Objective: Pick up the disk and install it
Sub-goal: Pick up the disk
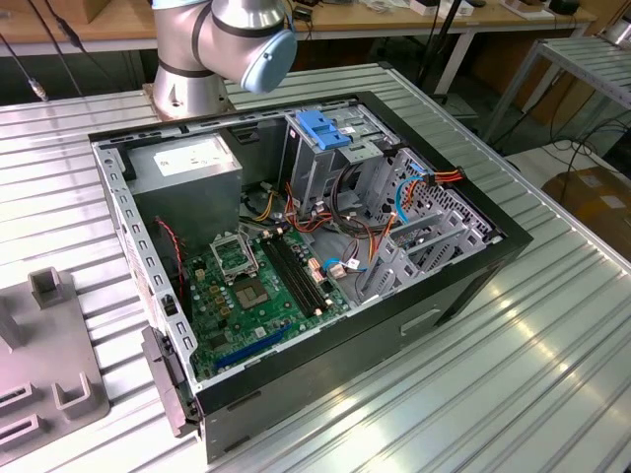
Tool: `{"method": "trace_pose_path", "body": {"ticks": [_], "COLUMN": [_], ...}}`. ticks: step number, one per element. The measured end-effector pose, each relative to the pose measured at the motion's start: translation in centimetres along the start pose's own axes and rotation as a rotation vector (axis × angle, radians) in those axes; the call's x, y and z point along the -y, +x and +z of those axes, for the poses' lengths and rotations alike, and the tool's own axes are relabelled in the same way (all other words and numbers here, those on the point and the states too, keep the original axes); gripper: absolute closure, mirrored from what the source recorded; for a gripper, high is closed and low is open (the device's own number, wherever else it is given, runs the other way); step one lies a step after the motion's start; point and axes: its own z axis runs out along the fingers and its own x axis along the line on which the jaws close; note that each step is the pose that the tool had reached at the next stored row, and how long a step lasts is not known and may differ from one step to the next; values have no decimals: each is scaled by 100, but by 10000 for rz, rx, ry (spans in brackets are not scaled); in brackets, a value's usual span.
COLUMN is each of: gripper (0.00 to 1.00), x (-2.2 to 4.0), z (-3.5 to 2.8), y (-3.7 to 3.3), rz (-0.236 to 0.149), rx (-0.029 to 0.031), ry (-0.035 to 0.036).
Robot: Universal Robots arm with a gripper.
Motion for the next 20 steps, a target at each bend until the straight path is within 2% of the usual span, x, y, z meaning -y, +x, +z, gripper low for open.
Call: {"method": "trace_pose_path", "body": {"ticks": [4,13,17,20], "gripper": [63,63,63,63], "x": [55,225,333,369], "z": [0,-1,0,0], "y": [-1,-4,-6,-1], "rz": [0,1,0,1], "rx": [0,-1,0,0], "ry": [0,-1,0,-1]}}
